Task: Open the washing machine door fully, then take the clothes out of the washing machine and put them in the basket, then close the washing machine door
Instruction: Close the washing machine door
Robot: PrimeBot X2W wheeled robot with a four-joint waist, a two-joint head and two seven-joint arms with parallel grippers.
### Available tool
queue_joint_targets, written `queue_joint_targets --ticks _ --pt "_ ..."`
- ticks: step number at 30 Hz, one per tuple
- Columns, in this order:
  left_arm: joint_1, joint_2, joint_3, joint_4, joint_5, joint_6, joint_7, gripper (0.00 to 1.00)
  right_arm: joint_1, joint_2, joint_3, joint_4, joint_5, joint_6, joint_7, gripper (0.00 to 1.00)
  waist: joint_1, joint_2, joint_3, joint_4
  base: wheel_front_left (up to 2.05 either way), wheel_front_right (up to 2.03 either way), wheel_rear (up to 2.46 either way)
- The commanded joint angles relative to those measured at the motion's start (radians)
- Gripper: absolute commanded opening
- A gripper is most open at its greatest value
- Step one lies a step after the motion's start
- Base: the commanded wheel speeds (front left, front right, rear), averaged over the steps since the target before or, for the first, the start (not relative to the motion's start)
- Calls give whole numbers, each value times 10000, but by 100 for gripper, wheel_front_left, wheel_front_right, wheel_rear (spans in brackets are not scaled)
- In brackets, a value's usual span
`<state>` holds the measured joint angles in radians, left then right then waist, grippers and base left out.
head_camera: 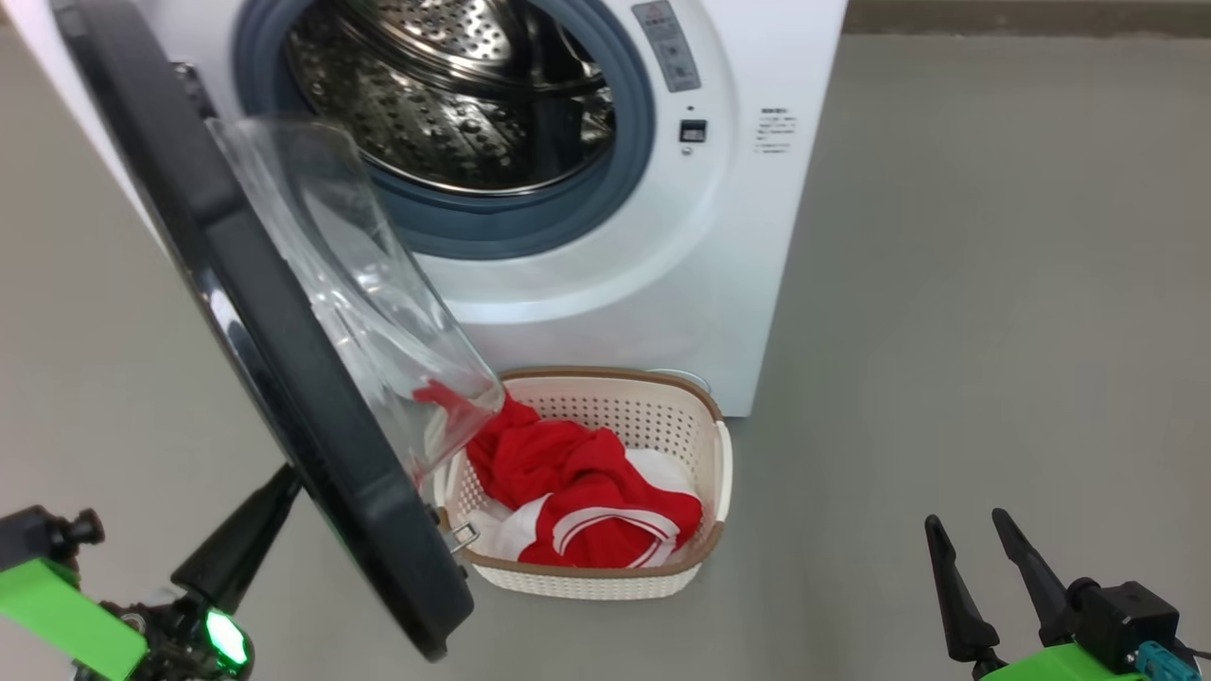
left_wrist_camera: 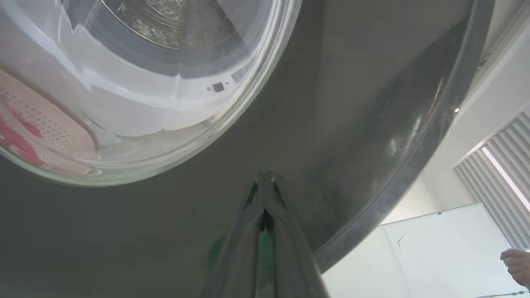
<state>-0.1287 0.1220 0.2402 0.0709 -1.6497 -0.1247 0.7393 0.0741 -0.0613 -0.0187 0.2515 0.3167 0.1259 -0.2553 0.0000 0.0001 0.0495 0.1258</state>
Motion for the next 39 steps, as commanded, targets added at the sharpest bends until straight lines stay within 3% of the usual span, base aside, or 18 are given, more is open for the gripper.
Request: queue_joint_targets --ticks 1,11,22,39 --pt "-513 111 355 -375 111 -60 136 0 -454 -106 174 -280 -36 48 -65 100 0 -1 138 -207 0 0 0" --pt "-1099 -208 280 -454 608 -60 -59 0 -631 -13 59 -349 -56 48 -65 100 0 -1 472 -939 0 0 0" --pt "-2334 -334 -116 -195 1577 -60 -1744 0 -841 81 -96 -463 -53 48 -65 100 0 -1 1030 -1888 0 0 0" --pt "-4319 888 -1246 1236 2409 -60 -4999 0 -1151 109 4 -538 379 48 -65 100 0 -1 1794 -3243 0 0 0"
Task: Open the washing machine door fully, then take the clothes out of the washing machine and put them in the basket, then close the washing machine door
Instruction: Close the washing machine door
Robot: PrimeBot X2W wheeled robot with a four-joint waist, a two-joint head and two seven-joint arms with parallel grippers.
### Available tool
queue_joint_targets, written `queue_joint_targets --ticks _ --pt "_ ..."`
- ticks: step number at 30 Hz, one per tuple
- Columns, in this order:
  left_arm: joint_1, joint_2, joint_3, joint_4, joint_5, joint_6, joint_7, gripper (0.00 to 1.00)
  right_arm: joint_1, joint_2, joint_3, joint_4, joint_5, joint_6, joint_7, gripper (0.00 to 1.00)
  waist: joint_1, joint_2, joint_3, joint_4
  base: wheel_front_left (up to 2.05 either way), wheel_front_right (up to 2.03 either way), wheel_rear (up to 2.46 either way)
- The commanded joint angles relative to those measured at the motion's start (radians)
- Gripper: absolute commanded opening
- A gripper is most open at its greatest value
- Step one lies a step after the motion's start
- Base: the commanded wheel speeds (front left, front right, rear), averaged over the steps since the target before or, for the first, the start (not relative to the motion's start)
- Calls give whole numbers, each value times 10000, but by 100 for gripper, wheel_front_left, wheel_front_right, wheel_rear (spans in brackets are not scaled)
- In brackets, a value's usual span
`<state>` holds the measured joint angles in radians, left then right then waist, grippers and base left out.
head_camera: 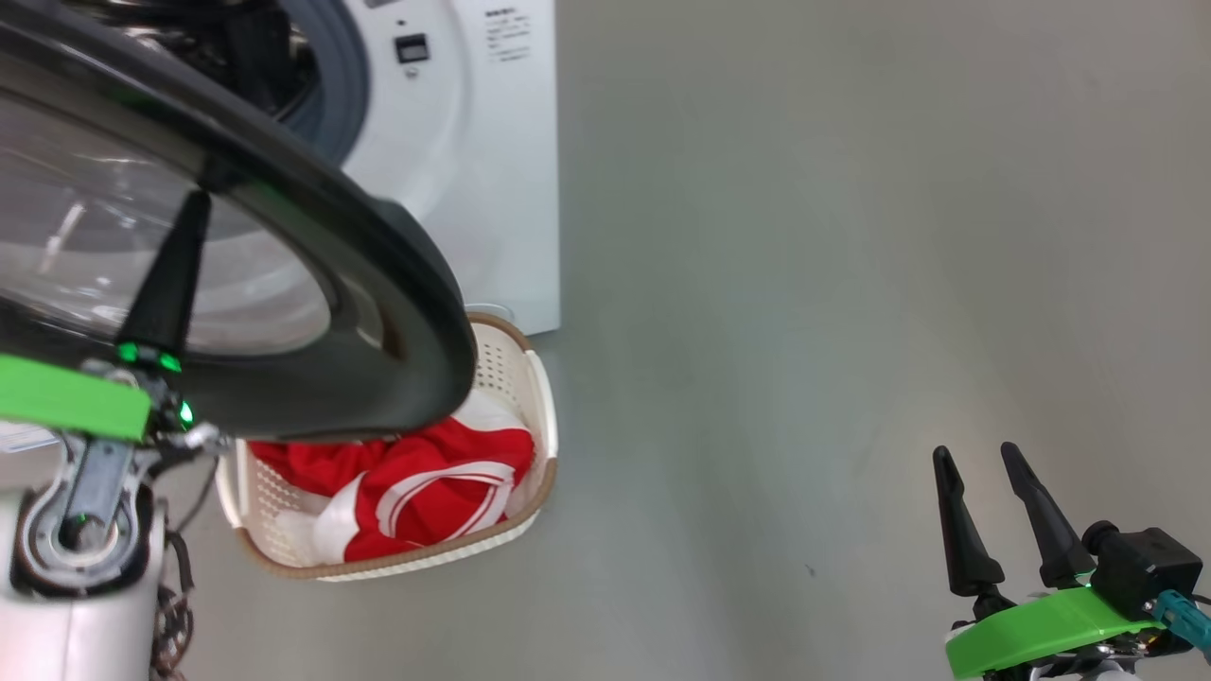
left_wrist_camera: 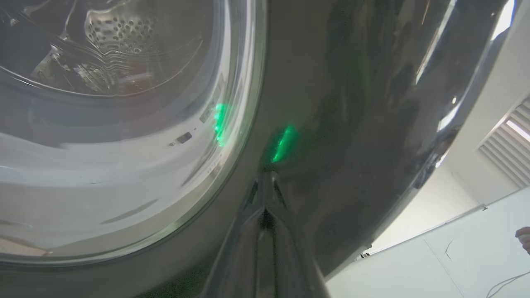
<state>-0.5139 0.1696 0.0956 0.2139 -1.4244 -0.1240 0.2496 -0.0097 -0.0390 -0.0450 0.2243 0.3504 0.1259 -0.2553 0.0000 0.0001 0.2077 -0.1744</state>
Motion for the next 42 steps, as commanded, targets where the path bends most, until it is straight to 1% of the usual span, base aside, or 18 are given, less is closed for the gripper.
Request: queue_joint_targets --ticks 1,4,8,10,18,24,31,40,42 --pt "-613 504 113 -76 201 -67 -312 0 -332 -114 279 -278 67 48 -65 100 0 -1 255 -300 0 0 0" --pt "-1069 787 -154 353 316 -67 -902 0 -385 -113 311 -295 138 48 -65 100 0 -1 371 -461 0 0 0" --pt "-1704 1056 -496 885 213 -67 -1483 0 -446 -113 355 -314 231 48 -65 100 0 -1 522 -643 0 0 0" --pt "-1849 1120 -589 1006 182 -67 -1590 0 -459 -113 369 -317 251 48 -65 100 0 -1 555 -683 0 0 0" --pt "-2862 1719 -1171 1892 -7 -67 -2367 0 -586 -113 482 -316 410 48 -65 100 0 -1 748 -1020 0 0 0" --pt "-3101 1996 -1564 2180 -249 -67 -2780 0 -615 -113 483 -310 435 48 -65 100 0 -1 741 -1119 0 0 0" --pt "-2424 2117 -2044 1982 -544 -67 -3221 0 -563 -112 338 -302 309 48 -65 100 0 -1 511 -834 0 0 0" --pt "-949 2053 -2722 1563 -667 -67 -4073 0 -401 -112 204 -231 -69 48 -65 100 0 -1 4 -128 0 0 0" --pt "-380 2106 -2996 1455 -644 -67 -4332 0 -350 -112 149 -197 -179 48 -65 100 0 -1 -170 97 0 0 0"
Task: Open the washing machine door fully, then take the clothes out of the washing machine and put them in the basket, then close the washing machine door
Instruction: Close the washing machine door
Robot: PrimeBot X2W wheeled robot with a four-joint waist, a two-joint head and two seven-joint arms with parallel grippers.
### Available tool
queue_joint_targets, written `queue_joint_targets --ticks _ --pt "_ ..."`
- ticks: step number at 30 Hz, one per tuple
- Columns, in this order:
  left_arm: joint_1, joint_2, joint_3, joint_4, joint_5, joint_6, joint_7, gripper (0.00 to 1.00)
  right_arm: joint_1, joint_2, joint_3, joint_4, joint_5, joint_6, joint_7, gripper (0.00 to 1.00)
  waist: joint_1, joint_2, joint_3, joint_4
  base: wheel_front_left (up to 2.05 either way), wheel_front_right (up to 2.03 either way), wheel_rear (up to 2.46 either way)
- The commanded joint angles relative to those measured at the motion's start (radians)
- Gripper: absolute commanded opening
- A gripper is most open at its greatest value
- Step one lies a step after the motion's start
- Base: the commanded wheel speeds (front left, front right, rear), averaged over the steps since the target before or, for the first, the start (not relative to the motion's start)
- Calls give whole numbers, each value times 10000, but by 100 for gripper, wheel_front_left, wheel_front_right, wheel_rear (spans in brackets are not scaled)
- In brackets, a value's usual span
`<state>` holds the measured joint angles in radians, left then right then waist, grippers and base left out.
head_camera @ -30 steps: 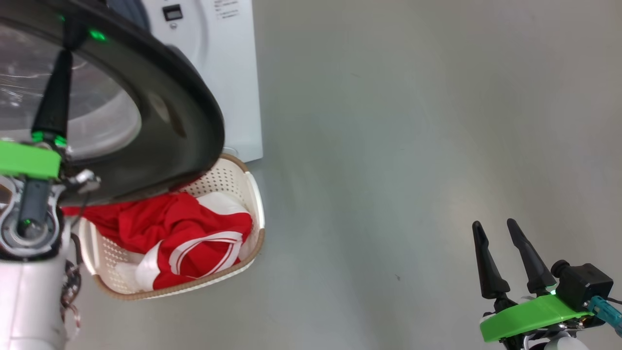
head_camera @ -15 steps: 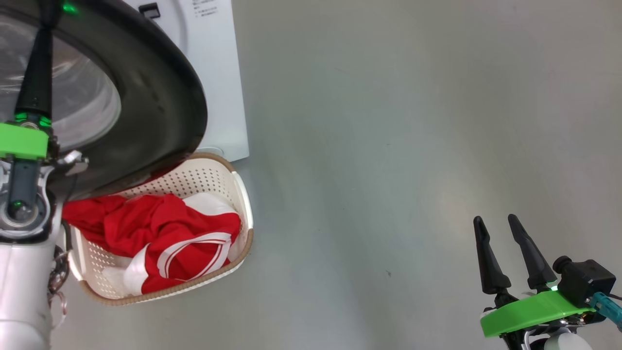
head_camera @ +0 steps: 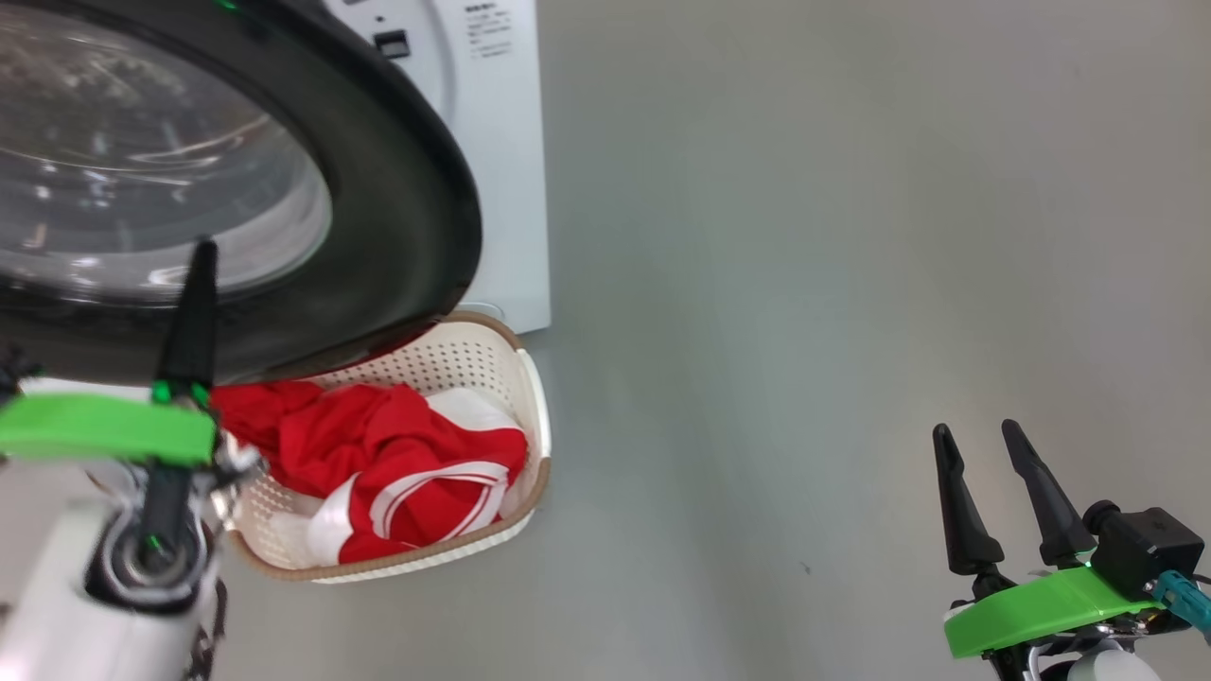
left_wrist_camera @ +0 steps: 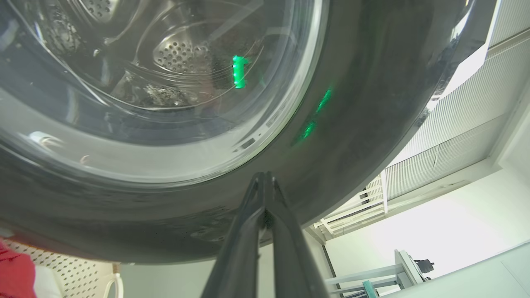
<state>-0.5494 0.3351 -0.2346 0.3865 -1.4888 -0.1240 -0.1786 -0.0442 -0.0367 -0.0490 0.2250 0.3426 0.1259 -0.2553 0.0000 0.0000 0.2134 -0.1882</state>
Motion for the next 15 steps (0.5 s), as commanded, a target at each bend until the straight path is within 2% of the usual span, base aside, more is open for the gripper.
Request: queue_joint_targets --ticks 1,7,11,12,14,15 --pt "168 466 226 -290 16 -67 -152 0 12 -135 169 -196 -136 48 -65 100 0 0 -284 310 0 0 0" --pt "1350 543 -82 -334 234 -67 -663 0 184 -135 84 -177 -292 48 -65 100 0 0 -589 753 0 0 0" --pt "2049 531 -141 -279 548 -67 -800 16 278 -135 28 -166 -359 48 -65 100 0 0 -722 1031 0 0 0" --pt "2049 531 -141 -279 548 -67 -800 16 278 -135 28 -166 -359 48 -65 100 0 0 -722 1031 0 0 0" --pt "2377 536 -57 -245 827 -67 -820 29 329 -135 10 -166 -385 48 -65 100 0 0 -793 1142 0 0 0" --pt "2536 504 137 -242 998 -67 -823 39 351 -135 15 -163 -400 48 -65 100 0 0 -815 1180 0 0 0"
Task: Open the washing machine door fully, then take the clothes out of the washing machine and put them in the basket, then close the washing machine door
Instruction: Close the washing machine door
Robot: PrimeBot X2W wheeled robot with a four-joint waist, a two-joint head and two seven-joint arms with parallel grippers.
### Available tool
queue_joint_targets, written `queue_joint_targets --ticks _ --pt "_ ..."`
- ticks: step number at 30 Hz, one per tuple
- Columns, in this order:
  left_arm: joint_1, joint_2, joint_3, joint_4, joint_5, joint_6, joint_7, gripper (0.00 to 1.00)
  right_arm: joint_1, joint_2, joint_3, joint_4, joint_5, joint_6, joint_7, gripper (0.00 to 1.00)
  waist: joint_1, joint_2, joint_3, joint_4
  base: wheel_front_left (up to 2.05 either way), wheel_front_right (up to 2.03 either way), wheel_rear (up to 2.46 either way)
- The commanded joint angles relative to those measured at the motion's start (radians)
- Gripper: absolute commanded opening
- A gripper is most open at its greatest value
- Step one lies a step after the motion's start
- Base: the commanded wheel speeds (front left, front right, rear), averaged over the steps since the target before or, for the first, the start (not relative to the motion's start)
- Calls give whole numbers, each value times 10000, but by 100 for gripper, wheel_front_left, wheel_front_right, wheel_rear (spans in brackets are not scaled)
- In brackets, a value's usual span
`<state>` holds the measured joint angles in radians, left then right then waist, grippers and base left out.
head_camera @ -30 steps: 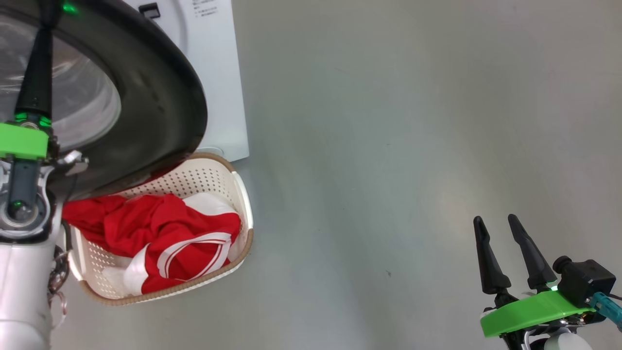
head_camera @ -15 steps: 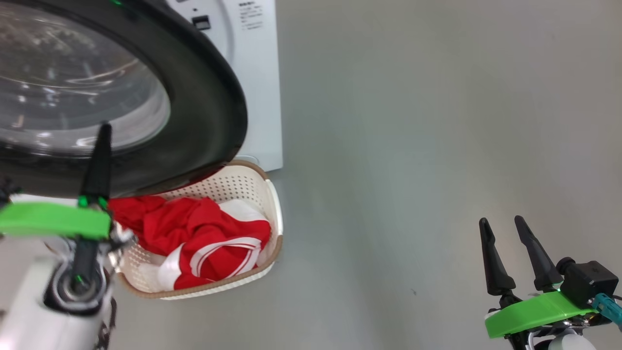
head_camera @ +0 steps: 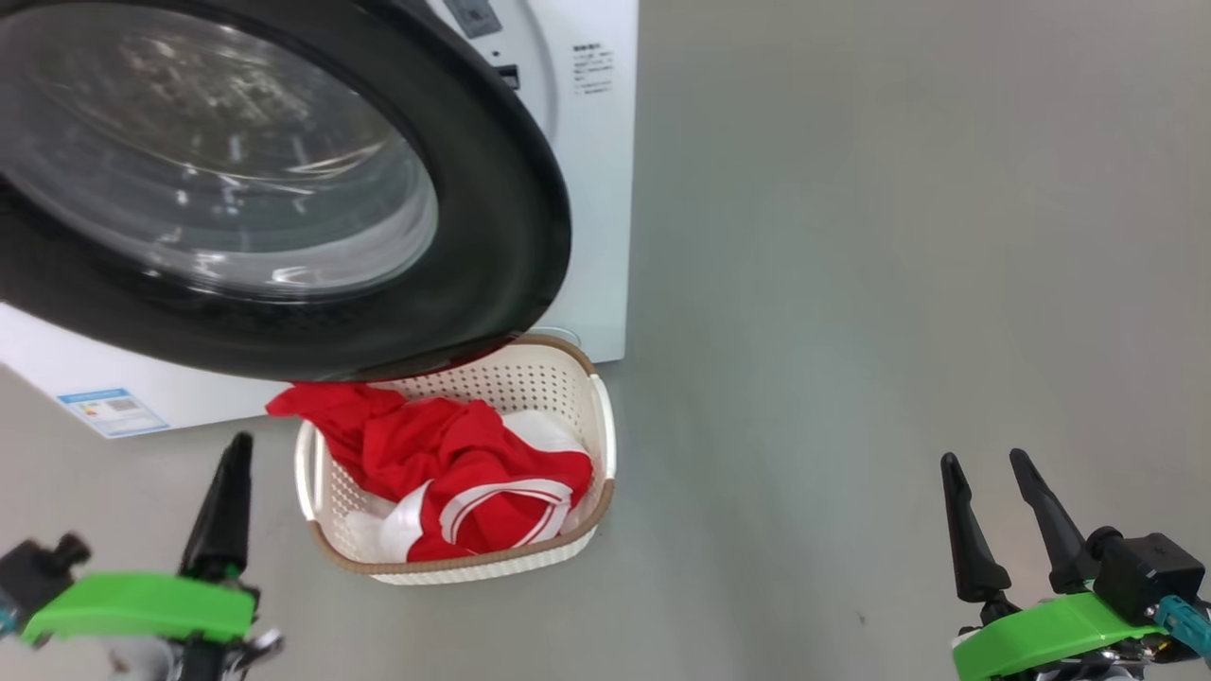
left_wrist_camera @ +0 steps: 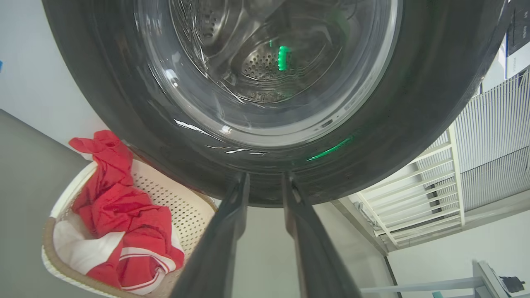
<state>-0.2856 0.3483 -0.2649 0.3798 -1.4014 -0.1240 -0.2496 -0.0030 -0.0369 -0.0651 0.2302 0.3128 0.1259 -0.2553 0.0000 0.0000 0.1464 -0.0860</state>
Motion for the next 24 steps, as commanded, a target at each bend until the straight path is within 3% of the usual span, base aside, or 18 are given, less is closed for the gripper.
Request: queue_joint_targets --ticks 1,3,5,7,14,24 --pt "68 321 589 -180 320 -67 -116 44 -32 -134 158 -210 -108 48 -65 100 0 0 -189 207 0 0 0" --pt "433 242 857 -202 799 -67 -118 53 32 -153 146 -200 -109 48 -65 100 0 0 -267 264 0 0 0" --pt "772 207 1060 -226 1329 -67 -119 85 83 -182 146 -196 -101 48 -65 100 0 0 -328 299 0 0 0" --pt "1098 141 1272 -273 1917 -67 -119 100 149 -210 137 -191 -94 48 -65 100 0 0 -412 332 0 0 0" --pt "2120 -270 2205 -566 3987 -67 -121 100 437 -295 89 -185 -63 48 -65 100 0 0 -727 420 0 0 0" --pt "3128 -827 3423 -1528 8060 -67 -121 100 643 -410 116 -203 -27 48 -65 100 0 0 -979 463 0 0 0"
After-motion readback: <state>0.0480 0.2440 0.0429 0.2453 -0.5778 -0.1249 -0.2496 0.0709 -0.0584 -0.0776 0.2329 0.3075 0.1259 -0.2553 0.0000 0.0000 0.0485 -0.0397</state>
